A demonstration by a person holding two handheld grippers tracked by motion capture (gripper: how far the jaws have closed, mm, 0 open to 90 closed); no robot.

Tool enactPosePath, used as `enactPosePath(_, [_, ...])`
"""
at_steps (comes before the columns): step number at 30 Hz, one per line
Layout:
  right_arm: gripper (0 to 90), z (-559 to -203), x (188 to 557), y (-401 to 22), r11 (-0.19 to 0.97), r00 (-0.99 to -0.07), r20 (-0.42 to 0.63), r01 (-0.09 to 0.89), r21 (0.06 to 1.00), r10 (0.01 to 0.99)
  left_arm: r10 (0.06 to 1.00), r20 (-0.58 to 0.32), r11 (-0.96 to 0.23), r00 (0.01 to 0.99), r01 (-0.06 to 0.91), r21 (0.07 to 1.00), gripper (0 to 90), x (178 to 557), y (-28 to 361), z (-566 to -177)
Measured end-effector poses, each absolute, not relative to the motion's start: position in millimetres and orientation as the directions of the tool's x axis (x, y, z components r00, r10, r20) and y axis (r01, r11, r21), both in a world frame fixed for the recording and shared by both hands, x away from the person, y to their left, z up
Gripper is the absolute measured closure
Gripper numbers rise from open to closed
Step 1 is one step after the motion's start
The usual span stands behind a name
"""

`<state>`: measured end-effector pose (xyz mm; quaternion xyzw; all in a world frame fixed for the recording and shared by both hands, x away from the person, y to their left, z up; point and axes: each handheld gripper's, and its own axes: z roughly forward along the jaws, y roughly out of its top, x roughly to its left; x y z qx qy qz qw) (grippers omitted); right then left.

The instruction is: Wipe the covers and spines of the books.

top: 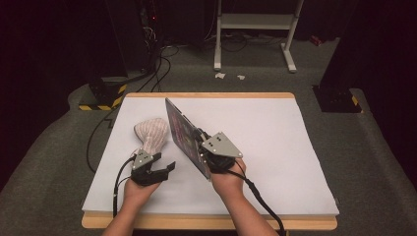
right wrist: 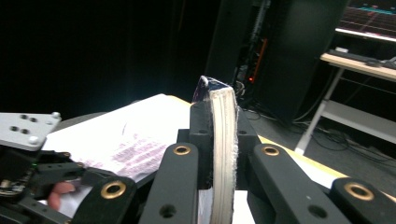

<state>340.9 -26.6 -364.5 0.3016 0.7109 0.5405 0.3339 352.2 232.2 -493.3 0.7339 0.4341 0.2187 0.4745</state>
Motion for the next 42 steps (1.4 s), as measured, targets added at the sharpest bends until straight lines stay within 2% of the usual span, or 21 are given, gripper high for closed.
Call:
enactPosePath(11, [84.4,-385,350,-70,0.225,-0.513,-0.125,0.139,0.964,0.849,0.840,-0.084,-0.189,0.536,0.435,0.880,29.5,352,227,-495])
enactPosePath(31, [83.6,-450,362,-144,0.183,-0.364,-0.055,0.326,0.927,0.930,0.817,-0.080,-0.218,0.570,0.435,0.873,29.2,349,214,-499])
enactPosePath(42, [77.4,-484,358,-175,0.160,-0.324,-0.019,0.415,0.895,0.946,0.805,-0.074,-0.239,0.589,0.436,0.868,29.2,348,206,-501])
